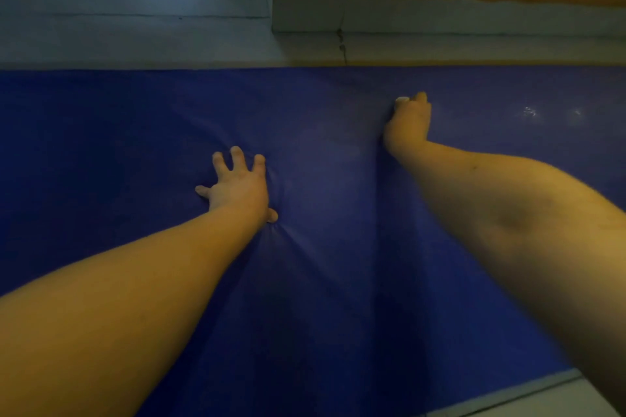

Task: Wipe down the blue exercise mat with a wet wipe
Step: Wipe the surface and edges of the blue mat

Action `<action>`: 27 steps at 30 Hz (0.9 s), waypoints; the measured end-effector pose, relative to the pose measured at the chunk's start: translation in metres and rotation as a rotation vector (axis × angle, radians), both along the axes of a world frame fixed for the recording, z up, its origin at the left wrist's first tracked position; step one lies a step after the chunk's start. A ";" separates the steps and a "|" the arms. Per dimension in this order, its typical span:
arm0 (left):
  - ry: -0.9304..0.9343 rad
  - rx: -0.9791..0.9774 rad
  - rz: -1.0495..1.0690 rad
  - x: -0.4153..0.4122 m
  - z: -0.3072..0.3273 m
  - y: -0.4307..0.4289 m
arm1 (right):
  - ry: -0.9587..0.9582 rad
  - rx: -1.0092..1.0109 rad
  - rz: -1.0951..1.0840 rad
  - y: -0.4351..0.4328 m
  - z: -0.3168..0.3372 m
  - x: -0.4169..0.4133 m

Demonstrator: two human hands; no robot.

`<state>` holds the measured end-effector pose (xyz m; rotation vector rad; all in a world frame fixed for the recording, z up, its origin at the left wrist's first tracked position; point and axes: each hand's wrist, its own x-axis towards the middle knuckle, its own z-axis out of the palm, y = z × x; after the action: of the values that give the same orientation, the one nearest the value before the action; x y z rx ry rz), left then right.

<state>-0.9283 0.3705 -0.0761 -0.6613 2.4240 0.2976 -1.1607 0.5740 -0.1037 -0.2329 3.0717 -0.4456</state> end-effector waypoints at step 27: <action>0.069 0.026 0.007 0.013 0.001 -0.002 | -0.014 -0.110 0.108 -0.043 -0.018 0.120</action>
<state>-0.9157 0.3686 -0.0754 -0.6576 2.4796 0.3602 -1.0411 0.5311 -0.1216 -0.3943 3.0053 -0.6075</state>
